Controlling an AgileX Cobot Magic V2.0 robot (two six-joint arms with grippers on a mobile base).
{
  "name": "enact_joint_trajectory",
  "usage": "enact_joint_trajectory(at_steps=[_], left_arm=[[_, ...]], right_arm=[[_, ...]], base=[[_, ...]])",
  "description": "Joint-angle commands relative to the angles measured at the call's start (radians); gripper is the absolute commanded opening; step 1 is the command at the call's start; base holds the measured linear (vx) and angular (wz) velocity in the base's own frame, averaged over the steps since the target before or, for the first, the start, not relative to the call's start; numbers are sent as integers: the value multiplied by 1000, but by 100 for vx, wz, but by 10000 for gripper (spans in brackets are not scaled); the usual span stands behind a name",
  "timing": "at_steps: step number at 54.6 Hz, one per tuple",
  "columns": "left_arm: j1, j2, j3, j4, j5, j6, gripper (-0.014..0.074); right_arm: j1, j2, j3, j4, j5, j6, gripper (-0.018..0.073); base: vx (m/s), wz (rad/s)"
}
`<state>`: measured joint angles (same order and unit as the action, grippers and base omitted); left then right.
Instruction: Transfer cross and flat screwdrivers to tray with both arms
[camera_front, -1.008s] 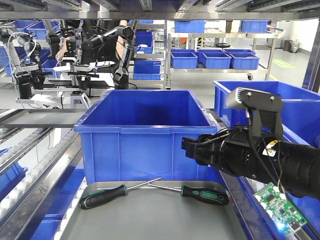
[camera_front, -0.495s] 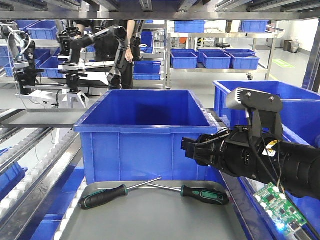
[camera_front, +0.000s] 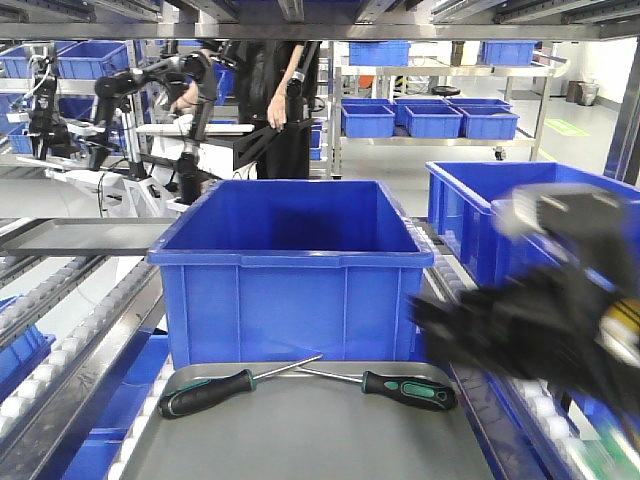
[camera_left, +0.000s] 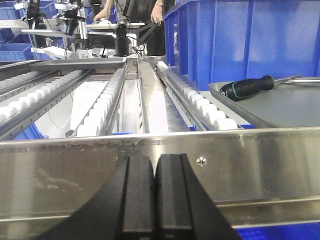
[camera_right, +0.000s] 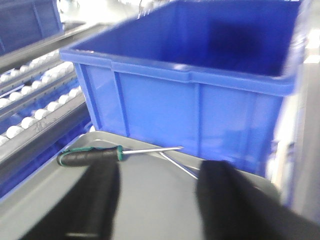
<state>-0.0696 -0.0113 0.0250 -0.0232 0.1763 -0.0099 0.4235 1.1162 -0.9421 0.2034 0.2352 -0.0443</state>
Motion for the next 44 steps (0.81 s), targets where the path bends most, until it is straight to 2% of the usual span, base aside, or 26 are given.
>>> enact_joint_trajectory(at_steps=[1,7,17,25,35,39,44], left_arm=[[-1,-13,-23,0,-80,-10,-6],[-1,-13,-23,0,-80,-10,-6],[-1,-13,-23,0,-80,-10,-6],[-1,-13,-23,0,-80,-10,-6],[-1,-13,-23,0,-80,-10,-6],[-1,-13,-23,0,-80,-10,-7],[-1,-14,-23,-1,-78,-10,-6]], right_arm=[[-32,-124,118,-34,-162,44,264],[-101,-290,349,-32,-264,63,146],[-257,-574,641,-70,-324,63,-15],[-343,-809,818,-170,-322,61,-12],[-374,-1065,986,-195,-320,61,-11],[-390,-1144,978,-241,-181,59,-11],[-406,-1123,980,-278,-159,60,-11]], base=[[0,0],[0,0],[0,0],[0,0],[0,0],[0,0],[0,0]])
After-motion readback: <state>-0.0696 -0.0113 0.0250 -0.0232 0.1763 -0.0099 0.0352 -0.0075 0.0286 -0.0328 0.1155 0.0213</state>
